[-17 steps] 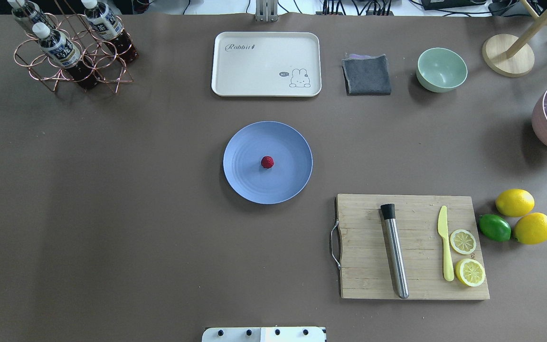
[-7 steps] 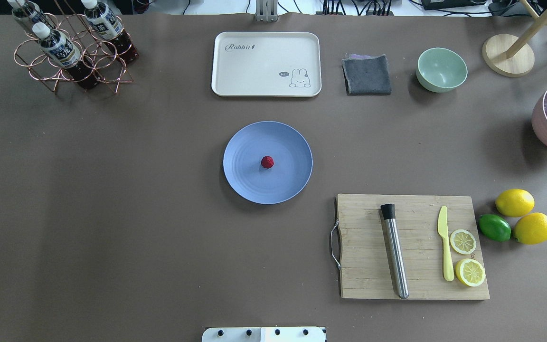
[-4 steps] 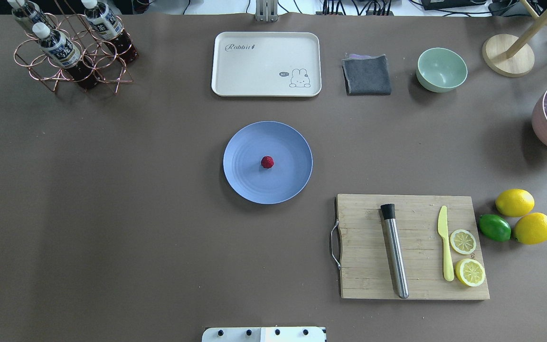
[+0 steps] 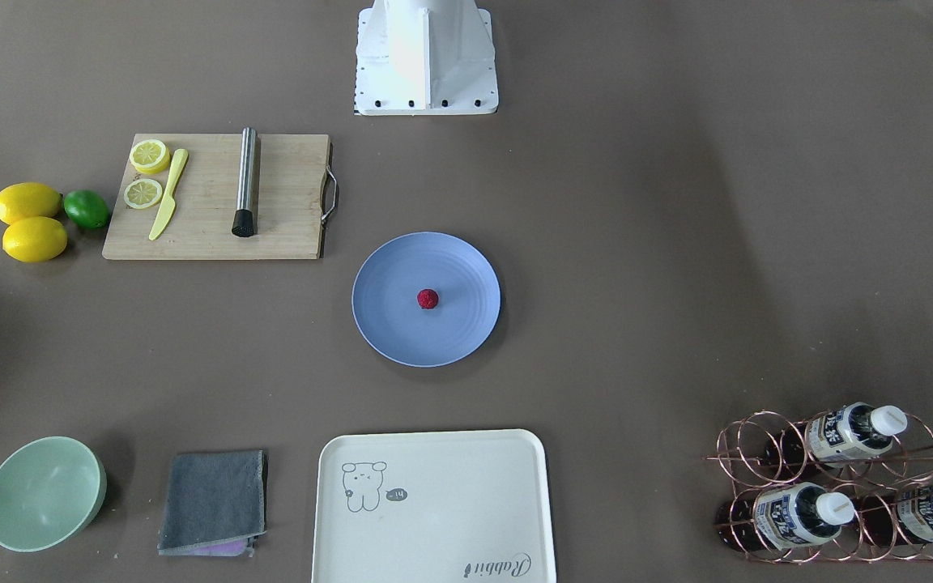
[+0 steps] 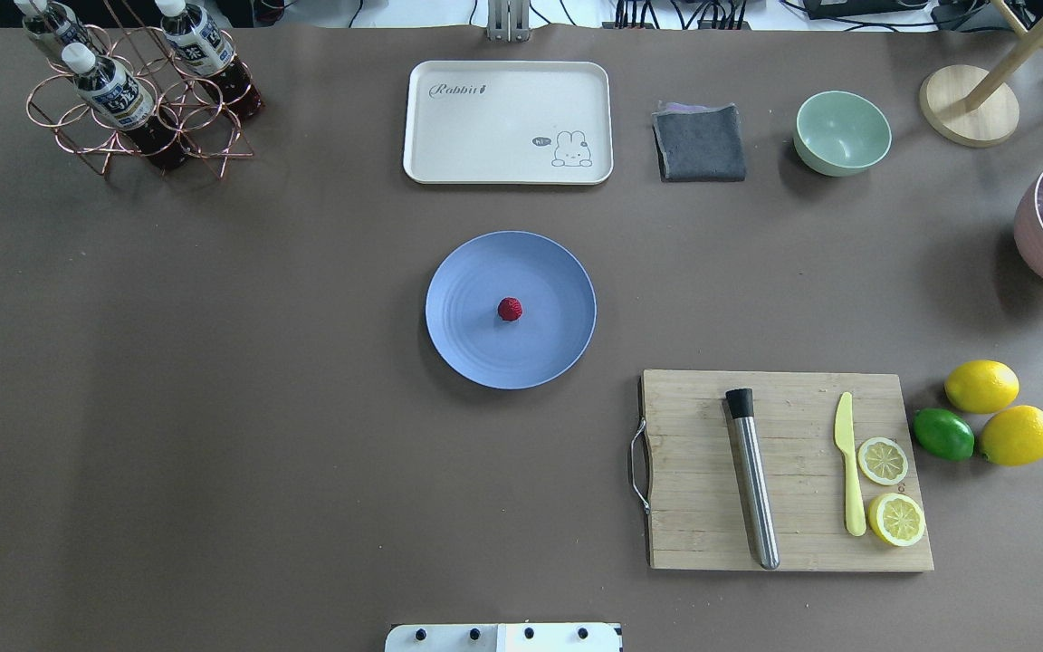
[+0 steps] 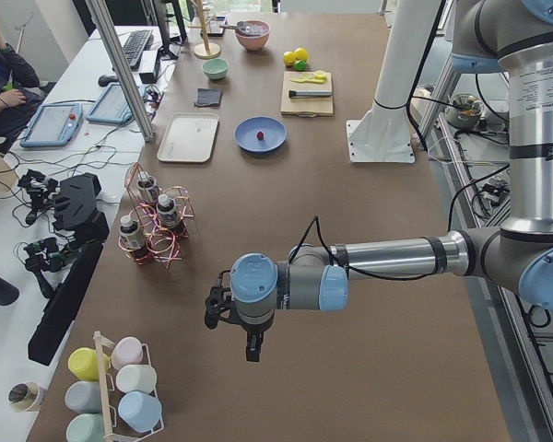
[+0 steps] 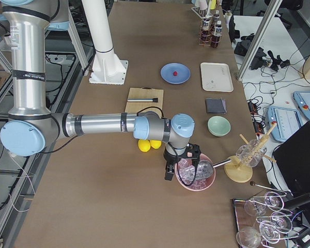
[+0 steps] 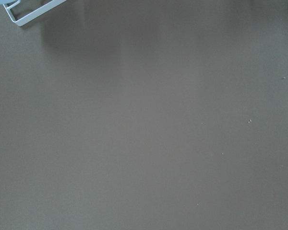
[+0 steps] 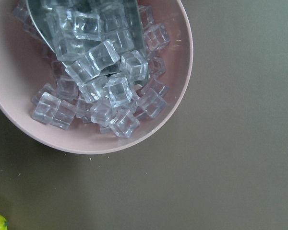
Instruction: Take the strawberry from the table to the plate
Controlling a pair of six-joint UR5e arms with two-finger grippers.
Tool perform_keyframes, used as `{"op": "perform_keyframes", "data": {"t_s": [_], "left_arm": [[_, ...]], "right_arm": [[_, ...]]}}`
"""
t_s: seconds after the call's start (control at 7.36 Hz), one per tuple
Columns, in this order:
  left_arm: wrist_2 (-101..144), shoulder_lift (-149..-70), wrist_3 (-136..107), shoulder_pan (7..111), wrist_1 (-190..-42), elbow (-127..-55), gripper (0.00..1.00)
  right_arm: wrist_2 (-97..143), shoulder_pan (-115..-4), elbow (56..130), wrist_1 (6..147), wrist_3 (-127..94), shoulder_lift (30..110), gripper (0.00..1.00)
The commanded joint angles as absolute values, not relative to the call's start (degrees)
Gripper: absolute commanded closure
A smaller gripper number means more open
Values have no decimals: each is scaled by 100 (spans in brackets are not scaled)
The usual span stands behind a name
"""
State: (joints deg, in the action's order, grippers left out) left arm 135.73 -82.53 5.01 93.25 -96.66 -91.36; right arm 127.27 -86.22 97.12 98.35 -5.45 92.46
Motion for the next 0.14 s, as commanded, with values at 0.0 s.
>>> {"op": "perform_keyframes", "data": {"t_s": [0.0], "left_arm": [[13579,-8253,501,9325,-9659,-9105,2]], "right_arm": [[12727,-8622,9712,9835,-554,9246,0]]}}
